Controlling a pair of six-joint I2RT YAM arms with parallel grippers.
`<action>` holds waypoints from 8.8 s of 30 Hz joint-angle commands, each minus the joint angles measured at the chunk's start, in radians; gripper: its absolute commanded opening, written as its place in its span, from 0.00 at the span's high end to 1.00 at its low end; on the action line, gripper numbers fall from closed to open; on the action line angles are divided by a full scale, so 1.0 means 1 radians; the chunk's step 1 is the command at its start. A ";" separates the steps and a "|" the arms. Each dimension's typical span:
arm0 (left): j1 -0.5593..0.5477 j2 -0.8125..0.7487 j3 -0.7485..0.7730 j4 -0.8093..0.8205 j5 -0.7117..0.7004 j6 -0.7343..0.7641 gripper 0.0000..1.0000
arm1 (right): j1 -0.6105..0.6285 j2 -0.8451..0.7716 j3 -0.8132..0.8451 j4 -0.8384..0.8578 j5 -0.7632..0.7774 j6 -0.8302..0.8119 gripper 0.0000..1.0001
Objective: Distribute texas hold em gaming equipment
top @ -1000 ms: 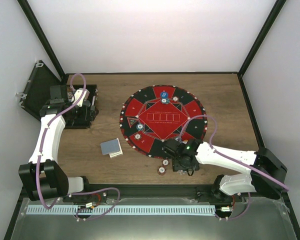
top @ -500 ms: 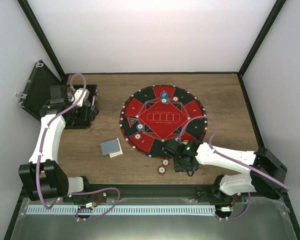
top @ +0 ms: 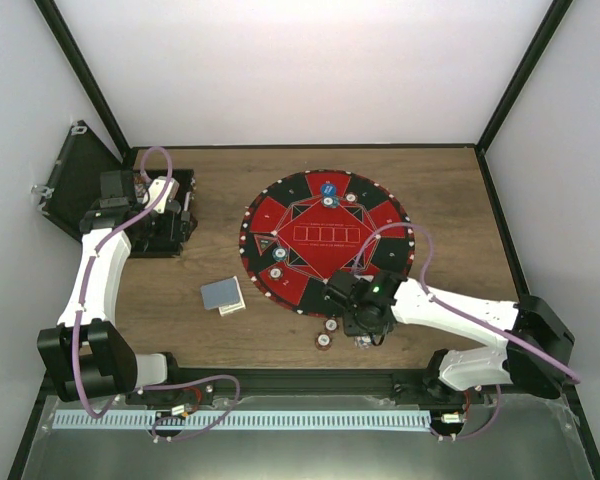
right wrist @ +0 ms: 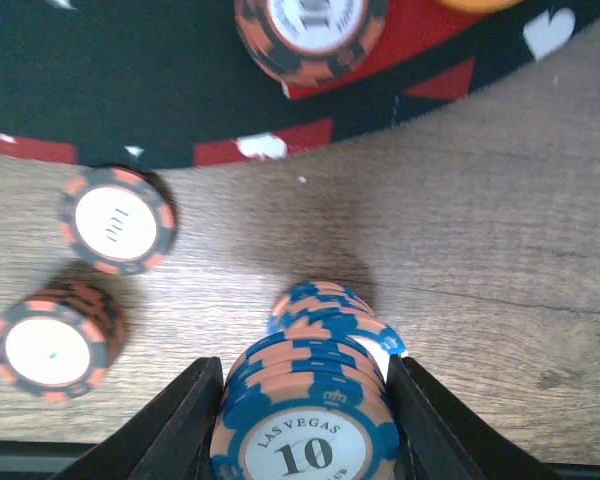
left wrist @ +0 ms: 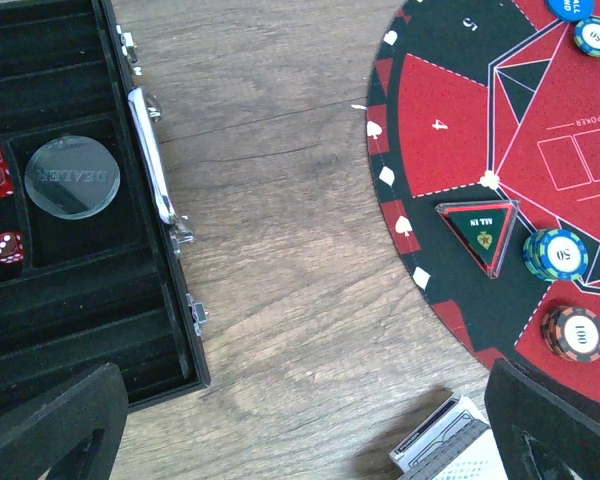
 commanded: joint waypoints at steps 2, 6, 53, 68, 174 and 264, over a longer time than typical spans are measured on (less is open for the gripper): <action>0.006 -0.004 -0.011 0.018 0.014 0.012 0.00 | -0.009 -0.004 0.153 -0.077 0.064 -0.036 0.70; 0.006 -0.004 -0.011 0.016 0.012 0.013 0.00 | -0.018 0.047 0.265 -0.073 0.076 -0.086 0.70; 0.007 0.000 -0.004 -0.002 0.004 0.018 0.00 | -0.207 0.782 0.820 0.210 -0.007 -0.452 0.34; 0.007 0.005 -0.009 0.004 0.020 0.022 0.00 | -0.208 0.169 0.270 0.109 0.025 -0.263 0.22; 0.007 -0.001 -0.045 0.023 0.026 0.011 0.00 | -0.595 0.748 0.934 0.164 0.016 -0.547 0.73; 0.007 -0.025 -0.001 -0.042 -0.039 0.022 0.00 | -0.043 -0.044 0.037 0.056 -0.017 -0.124 0.14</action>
